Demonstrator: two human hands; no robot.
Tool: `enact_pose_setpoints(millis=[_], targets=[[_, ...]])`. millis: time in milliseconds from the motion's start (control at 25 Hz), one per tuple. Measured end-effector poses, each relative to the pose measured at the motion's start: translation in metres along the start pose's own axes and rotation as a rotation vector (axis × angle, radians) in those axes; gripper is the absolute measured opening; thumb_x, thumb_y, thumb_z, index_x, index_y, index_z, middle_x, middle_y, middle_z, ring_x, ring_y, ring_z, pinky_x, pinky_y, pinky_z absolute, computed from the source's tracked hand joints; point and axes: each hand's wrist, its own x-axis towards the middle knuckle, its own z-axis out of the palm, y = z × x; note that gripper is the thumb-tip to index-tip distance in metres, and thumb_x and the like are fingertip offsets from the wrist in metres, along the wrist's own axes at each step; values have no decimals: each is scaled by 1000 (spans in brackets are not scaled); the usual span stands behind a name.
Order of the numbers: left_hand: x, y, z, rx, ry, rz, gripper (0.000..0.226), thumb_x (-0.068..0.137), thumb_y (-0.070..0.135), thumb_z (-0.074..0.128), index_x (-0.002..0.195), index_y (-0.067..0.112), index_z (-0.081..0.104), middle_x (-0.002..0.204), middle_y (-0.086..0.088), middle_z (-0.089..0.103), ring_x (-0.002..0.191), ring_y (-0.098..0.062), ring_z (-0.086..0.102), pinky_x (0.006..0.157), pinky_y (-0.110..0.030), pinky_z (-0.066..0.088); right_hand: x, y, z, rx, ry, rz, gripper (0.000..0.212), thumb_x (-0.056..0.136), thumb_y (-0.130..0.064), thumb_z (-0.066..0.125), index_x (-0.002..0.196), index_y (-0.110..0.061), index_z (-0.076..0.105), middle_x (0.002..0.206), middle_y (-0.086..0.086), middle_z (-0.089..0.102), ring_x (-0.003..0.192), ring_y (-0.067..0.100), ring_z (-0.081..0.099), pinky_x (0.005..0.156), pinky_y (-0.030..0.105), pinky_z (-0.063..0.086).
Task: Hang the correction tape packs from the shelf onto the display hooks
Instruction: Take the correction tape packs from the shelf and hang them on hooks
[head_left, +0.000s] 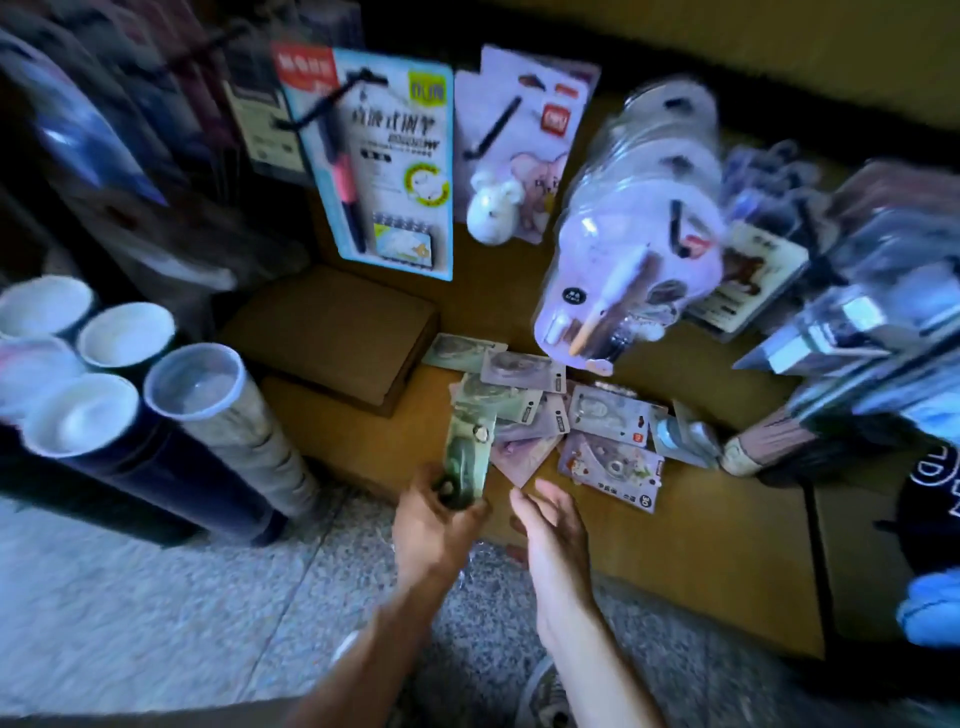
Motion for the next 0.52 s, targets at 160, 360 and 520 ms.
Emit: enact_pose_setpoints(millis=[160,360,520], targets=[[-64,18,-39,98,36,238,51,59,39,81,103,30,57,90,10,60,81,-7,60,69,-30,50,-45,-19,13,-5,-115,-33,17,90,-14,67,105,-22,65,108,1,73,94,12,69,84,34,57],[-112,106,-88,363,121,612,57,67,33,73,120,21,55,96,6,53,89,-20,55,73,-28,44,-114,-65,8,89,-179,-281,13,96,-16,59,94,-24,70,91,-16,75,83,-7,68,65,8,49],[-137,200,-112,341,82,902,54,69,29,67,120,21,51,104,2,55,94,-20,57,80,-29,46,-159,-137,0,244,-155,-484,23,91,-8,65,113,-15,66,102,0,76,91,11,72,69,15,54]])
